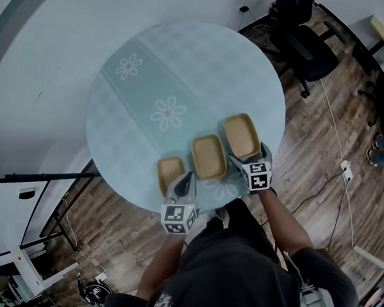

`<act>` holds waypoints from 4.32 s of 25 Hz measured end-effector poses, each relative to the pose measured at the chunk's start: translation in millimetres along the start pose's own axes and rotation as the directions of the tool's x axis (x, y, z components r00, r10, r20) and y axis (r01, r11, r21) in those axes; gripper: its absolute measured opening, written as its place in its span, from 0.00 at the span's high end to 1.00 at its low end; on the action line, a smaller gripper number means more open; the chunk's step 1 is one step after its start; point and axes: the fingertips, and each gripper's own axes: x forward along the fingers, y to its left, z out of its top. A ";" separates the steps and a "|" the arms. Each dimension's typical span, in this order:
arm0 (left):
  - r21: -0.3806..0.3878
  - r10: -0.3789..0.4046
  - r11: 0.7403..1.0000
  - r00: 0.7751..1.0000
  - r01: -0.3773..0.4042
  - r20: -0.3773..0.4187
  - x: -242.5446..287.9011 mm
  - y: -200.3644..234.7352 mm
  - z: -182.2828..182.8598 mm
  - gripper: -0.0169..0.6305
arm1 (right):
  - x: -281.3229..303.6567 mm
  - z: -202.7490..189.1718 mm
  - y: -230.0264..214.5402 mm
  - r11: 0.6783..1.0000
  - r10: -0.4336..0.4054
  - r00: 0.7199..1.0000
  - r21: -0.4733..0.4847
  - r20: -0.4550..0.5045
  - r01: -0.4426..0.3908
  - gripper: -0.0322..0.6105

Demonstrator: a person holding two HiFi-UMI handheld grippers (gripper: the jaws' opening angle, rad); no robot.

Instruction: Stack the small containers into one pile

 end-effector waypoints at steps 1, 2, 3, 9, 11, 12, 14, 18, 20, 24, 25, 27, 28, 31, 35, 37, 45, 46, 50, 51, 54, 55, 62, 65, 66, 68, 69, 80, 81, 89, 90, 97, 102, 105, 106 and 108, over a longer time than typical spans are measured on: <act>0.000 0.000 1.000 1.000 0.000 -0.002 -0.3 1.4 -0.8 0.96 | 2.2 -0.4 0.2 1.000 -0.001 1.000 0.001 -0.006 0.001 0.05; 0.000 -0.001 1.000 1.000 0.001 -0.003 -0.2 2.1 -1.3 0.96 | 4.0 -0.8 0.4 1.000 -0.001 1.000 0.001 -0.011 0.001 0.05; 0.002 -0.003 1.000 1.000 0.003 -0.005 0.5 2.3 -1.2 0.96 | 5.4 -1.0 0.5 1.000 0.003 1.000 0.000 -0.015 -0.003 0.05; 0.063 -0.014 0.998 1.000 0.014 -0.012 5.0 0.1 2.0 0.96 | 9.5 -0.3 0.0 1.000 0.005 1.000 -0.022 -0.023 -0.006 0.05; 0.077 -0.023 0.997 1.000 0.024 -0.012 5.1 -3.3 1.5 0.96 | 8.1 -1.5 -0.8 1.000 0.006 1.000 -0.023 -0.019 -0.007 0.07; 0.078 -0.027 0.997 1.000 0.028 -0.013 5.1 -4.8 0.6 0.96 | 7.2 -2.3 -1.1 1.000 0.010 1.000 -0.023 -0.016 -0.011 0.09; 0.076 -0.034 0.996 0.999 0.035 -0.016 4.8 -6.7 -1.8 0.96 | 5.4 -3.9 -1.5 1.000 0.014 1.000 -0.023 -0.012 -0.015 0.11; 0.074 -0.038 0.996 0.999 0.039 -0.019 1.8 -5.0 -4.5 0.96 | 2.9 -1.6 -1.3 1.000 0.009 1.000 -0.003 0.007 -0.009 0.15; 0.075 -0.038 0.996 0.999 0.039 -0.018 -0.3 -4.1 -4.9 0.96 | -0.9 3.9 -1.1 1.000 0.003 1.000 0.005 0.023 -0.003 0.15; 0.073 -0.038 0.997 0.999 0.039 -0.015 -4.5 -6.9 -7.0 0.96 | -12.7 14.7 -2.2 1.000 -0.008 0.998 0.008 0.063 0.008 0.16; 0.074 -0.039 0.996 0.999 0.040 -0.014 -5.9 -7.8 -7.1 0.96 | -16.7 18.1 -1.9 1.000 -0.012 0.997 0.010 0.075 0.011 0.16; 0.075 -0.043 0.996 0.999 0.043 -0.012 -9.2 -8.2 -7.5 0.96 | -25.2 25.6 0.3 1.000 -0.020 0.995 0.019 0.103 0.019 0.17; 0.076 -0.044 0.996 0.999 0.044 -0.010 -11.2 -8.0 -7.8 0.96 | -29.6 29.5 2.1 0.999 -0.023 0.993 0.026 0.117 0.020 0.17; 0.078 -0.046 0.996 0.999 0.046 -0.003 -18.0 -7.4 -9.0 0.96 | -43.7 40.6 10.1 0.999 -0.022 0.987 0.045 0.159 0.015 0.17; 0.080 -0.048 0.996 0.999 0.047 0.008 -30.6 -6.3 -11.5 0.96 | -61.2 49.8 29.7 0.999 -0.012 0.980 0.035 0.199 0.005 0.17; 0.080 -0.049 0.996 0.999 0.048 0.013 -37.5 -6.4 -13.9 0.96 | -66.7 49.1 41.0 1.000 -0.006 0.978 0.027 0.210 0.001 0.17; 0.068 -0.031 0.997 0.999 0.029 0.039 -66.6 8.9 -22.3 0.96 | -77.9 43.6 96.2 0.999 0.010 0.973 0.033 0.231 -0.018 0.17; 0.065 -0.026 0.998 0.999 0.024 0.042 -70.9 12.0 -24.1 0.96 | -78.3 42.1 102.7 0.999 0.007 0.973 0.038 0.232 -0.016 0.17; 0.056 -0.012 0.998 0.999 0.009 0.049 -83.4 21.3 -32.3 0.96 | -76.6 38.5 122.5 0.998 -0.008 0.972 0.068 0.236 -0.008 0.17; 0.053 -0.008 0.999 0.999 0.005 0.049 -85.6 24.4 -34.4 0.96 | -74.1 37.7 127.2 0.997 -0.011 0.972 0.073 0.233 -0.007 0.17; 0.043 0.004 0.999 0.999 -0.006 0.048 -92.5 33.4 -41.8 0.96 | -66.6 33.3 139.5 0.996 -0.021 0.976 0.088 0.219 0.002 0.17; 0.040 0.007 0.999 0.999 -0.009 0.047 -94.6 35.7 -44.1 0.96 | -64.8 31.6 142.5 0.996 -0.024 0.977 0.093 0.214 0.004 0.17; 0.023 0.028 0.999 0.999 -0.029 0.045 -106.8 52.4 -56.2 0.96 | -47.5 19.4 156.4 0.993 -0.041 0.985 0.118 0.170 0.021 0.17; 0.016 0.034 0.999 0.998 -0.035 0.043 -110.0 56.4 -59.9 0.96 | -41.7 15.0 160.7 0.993 -0.042 0.988 0.119 0.152 0.024 0.17; 0.014 0.036 0.999 0.998 -0.037 0.042 -110.5 57.1 -60.7 0.96 | -39.3 12.3 161.8 0.993 -0.042 0.989 0.117 0.142 0.025 0.17; 0.013 0.040 0.999 0.998 -0.041 0.040 -111.0 57.4 -61.6 0.96 | -34.8 6.7 162.5 0.994 -0.045 0.991 0.107 0.123 0.032 0.15; 0.012 0.041 0.999 0.998 -0.041 0.040 -111.3 57.0 -61.9 0.96 | -33.4 4.5 162.7 0.994 -0.045 0.992 0.101 0.115 0.033 0.14; -0.001 0.037 0.999 0.999 -0.037 0.033 -114.2 54.1 -68.8 0.96 | -55.4 2.8 166.4 0.996 -0.009 0.992 0.090 0.124 -0.002 0.12; 0.000 0.035 0.999 0.999 -0.035 0.032 -113.6 53.1 -68.6 0.96 | -58.7 4.2 163.6 0.997 -0.015 0.991 0.082 0.136 0.004 0.12; 0.013 0.025 1.000 0.999 -0.026 0.039 -114.1 43.8 -66.4 0.96 | -74.4 10.8 154.3 0.999 -0.019 0.983 0.030 0.181 0.014 0.14; 0.015 0.024 1.000 0.999 -0.024 0.042 -114.3 42.1 -64.8 0.96 | -77.5 13.7 154.5 1.000 -0.016 0.982 0.027 0.189 0.011 0.15; 0.029 0.014 0.999 0.997 -0.016 0.077 -117.9 30.9 -49.2 0.96 | -102.9 35.4 167.9 0.998 0.052 0.968 -0.041 0.245 -0.043 0.20; 0.047 0.013 0.999 0.993 -0.019 0.115 -124.1 31.2 -31.3 0.96 | -123.0 50.1 177.6 0.996 0.057 0.955 -0.084 0.292 -0.033 0.45; 0.048 0.015 0.999 0.992 -0.021 0.127 -129.1 33.0 -27.2 0.96 | -133.2 55.6 181.8 0.994 0.048 0.952 -0.113 0.302 -0.014 0.57; 0.050 0.014 0.999 0.991 -0.021 0.130 -129.8 31.2 -26.0 0.96 | -136.5 56.6 180.9 0.993 0.046 0.952 -0.119 0.302 -0.010 0.62; 0.057 0.011 0.998 0.991 -0.019 0.135 -130.5 26.5 -24.2 0.96 | -141.3 56.5 177.9 0.991 0.037 0.955 -0.133 0.295 0.002 0.73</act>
